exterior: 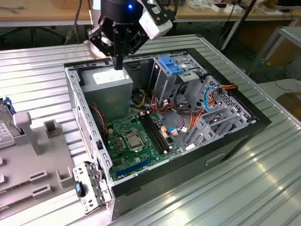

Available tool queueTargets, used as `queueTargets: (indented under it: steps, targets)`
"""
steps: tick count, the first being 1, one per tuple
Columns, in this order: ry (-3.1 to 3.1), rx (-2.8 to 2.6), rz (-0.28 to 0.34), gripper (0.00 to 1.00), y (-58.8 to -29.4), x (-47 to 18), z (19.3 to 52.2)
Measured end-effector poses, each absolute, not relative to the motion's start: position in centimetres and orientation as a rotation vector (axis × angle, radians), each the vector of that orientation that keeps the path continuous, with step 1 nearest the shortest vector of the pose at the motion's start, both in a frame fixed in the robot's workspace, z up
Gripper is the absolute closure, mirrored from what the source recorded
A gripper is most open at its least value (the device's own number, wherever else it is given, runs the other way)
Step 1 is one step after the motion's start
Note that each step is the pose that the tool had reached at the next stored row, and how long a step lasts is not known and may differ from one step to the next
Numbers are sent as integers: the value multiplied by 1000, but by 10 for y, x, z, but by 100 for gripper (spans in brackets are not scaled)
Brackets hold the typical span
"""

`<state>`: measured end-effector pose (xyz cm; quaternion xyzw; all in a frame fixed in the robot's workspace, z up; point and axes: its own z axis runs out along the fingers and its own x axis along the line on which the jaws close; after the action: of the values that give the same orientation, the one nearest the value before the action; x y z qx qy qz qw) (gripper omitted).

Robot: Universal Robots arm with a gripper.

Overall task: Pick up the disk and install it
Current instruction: 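Reach for the disk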

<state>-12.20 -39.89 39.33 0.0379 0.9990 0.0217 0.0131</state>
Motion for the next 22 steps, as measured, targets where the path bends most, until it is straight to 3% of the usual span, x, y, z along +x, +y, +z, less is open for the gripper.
queueTargets:
  steps: [22]
  targets:
    - [3112,118,68,89,-392,-191,393]
